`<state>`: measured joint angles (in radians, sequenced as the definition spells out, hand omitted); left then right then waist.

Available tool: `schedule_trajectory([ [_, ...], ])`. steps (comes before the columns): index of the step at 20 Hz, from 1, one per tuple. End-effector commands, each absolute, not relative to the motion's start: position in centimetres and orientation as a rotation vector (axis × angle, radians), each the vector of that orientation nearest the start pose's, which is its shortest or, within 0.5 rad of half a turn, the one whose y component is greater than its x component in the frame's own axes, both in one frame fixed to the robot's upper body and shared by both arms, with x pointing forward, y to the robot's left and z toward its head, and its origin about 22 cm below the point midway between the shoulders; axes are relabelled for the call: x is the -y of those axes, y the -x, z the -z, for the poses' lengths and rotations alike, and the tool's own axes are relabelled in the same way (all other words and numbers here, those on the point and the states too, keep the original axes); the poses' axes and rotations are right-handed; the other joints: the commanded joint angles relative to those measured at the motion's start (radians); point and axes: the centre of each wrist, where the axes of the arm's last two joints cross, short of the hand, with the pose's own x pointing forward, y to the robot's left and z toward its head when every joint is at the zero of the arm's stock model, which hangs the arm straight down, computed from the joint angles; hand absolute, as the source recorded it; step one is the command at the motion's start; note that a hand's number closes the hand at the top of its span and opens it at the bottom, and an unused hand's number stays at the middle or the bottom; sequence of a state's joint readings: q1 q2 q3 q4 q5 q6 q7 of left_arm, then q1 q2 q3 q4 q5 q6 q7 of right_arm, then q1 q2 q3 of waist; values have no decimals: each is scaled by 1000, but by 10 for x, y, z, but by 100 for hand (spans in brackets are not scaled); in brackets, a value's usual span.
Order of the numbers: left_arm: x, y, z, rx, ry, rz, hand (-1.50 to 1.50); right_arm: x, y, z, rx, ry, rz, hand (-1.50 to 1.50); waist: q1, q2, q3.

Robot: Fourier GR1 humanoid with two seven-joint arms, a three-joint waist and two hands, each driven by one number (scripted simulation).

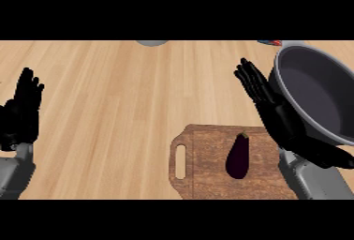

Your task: Pick the eggplant from the cutting board and place it in the pot

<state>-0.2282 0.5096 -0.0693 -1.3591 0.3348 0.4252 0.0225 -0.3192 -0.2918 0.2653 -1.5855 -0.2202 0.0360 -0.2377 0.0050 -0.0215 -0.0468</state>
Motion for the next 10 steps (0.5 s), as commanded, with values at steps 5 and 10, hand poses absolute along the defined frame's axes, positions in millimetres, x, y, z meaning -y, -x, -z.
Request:
schedule_trajectory([
  [5, -297, -298, -69, 1674, -287, -94, 0, 322, -313, -63, 1754, 152, -198, 150, 4, 27, 48],
  [10, -280, -296, -77, 1620, -205, -52, 0, 366, -284, -15, 1590, 574, -329, -150, 1, 24, 50],
])
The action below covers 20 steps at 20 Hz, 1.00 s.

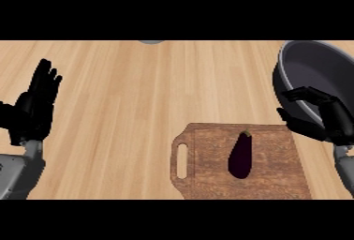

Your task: Pick the eggplant from the cutting board and place it in the pot

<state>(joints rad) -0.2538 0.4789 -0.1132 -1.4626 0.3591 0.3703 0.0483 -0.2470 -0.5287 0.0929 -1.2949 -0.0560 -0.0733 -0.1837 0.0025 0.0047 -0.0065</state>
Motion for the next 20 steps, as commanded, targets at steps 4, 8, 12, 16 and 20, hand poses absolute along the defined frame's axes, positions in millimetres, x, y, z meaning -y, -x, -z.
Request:
schedule_trajectory([
  [4, -289, -293, -85, 1619, -190, -65, 0, 346, -290, 21, 1752, 475, -334, -150, 6, -3, 7],
  [8, -272, -294, -80, 1612, -197, -66, 0, 363, -272, -45, 1776, 402, -454, -150, -11, -7, 6],
  [12, -284, -289, -94, 1602, -213, -62, 0, 361, -286, -81, 1595, 376, -645, -150, -5, -9, 5],
  [16, -282, -287, -95, 1619, -209, -53, 0, 348, -299, -108, 1369, 337, -866, -150, 9, -9, 4],
  [20, -279, -290, -95, 1622, -194, -36, 0, 302, -314, -114, 1210, 359, -1061, -150, 25, -3, 4],
])
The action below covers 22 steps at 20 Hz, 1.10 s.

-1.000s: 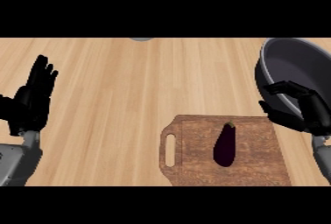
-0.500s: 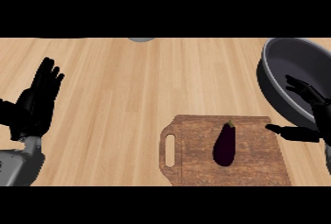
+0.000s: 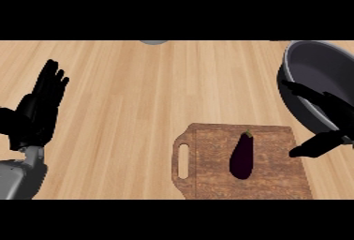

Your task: Pick the eggplant from the cutting board and place it in the pot

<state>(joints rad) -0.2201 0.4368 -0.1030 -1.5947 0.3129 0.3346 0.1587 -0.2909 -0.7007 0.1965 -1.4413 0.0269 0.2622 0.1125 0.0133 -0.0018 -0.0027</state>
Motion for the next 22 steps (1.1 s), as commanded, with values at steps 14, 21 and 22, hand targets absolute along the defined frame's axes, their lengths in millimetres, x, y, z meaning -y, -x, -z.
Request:
schedule_trajectory([
  [14, -277, -275, -75, 1621, -207, -69, 0, 204, -296, -99, 988, 255, -1153, -150, -11, 1, 3],
  [21, -273, -274, -82, 1610, -187, -58, 0, 207, -293, -78, 886, 330, -1197, -150, -10, 1, 3],
  [22, -277, -286, -76, 1612, -198, -69, 0, 221, -294, -78, 875, 337, -1193, -150, -14, 2, 3],
])
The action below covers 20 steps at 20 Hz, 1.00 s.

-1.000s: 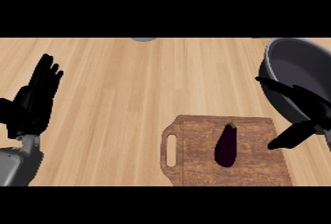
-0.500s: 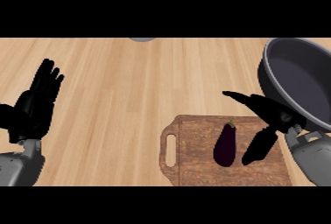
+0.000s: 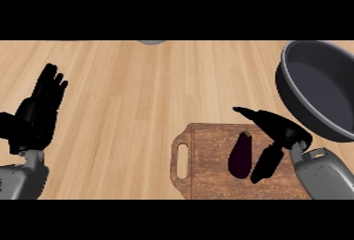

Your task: Pick the eggplant from the cutting board and place it in the pot

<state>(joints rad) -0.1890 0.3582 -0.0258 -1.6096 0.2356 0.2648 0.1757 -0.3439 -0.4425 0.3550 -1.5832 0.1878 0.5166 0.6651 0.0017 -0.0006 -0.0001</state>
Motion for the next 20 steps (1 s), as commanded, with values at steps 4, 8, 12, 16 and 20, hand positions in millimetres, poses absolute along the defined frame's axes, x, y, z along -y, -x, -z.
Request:
schedule_trajectory([
  [4, -284, -274, -82, 1612, -200, -61, 0, 227, -297, -53, 866, 358, -1200, -150, 2, 0, 0],
  [8, -275, -283, -72, 1607, -182, -59, 0, 205, -313, -65, 895, 345, -1194, -150, 1, 1, 0],
  [12, -272, -296, -83, 1607, -207, -70, 0, 216, -312, -45, 868, 356, -1218, -150, 0, 1, 0],
  [16, -288, -290, -85, 1612, -212, -59, 0, 207, -294, -28, 835, 387, -1202, -150, 0, 0, 0],
  [20, -287, -297, -84, 1627, -198, -56, 0, 202, -290, 2, 833, 375, -1205, -150, 0, 1, 0],
])
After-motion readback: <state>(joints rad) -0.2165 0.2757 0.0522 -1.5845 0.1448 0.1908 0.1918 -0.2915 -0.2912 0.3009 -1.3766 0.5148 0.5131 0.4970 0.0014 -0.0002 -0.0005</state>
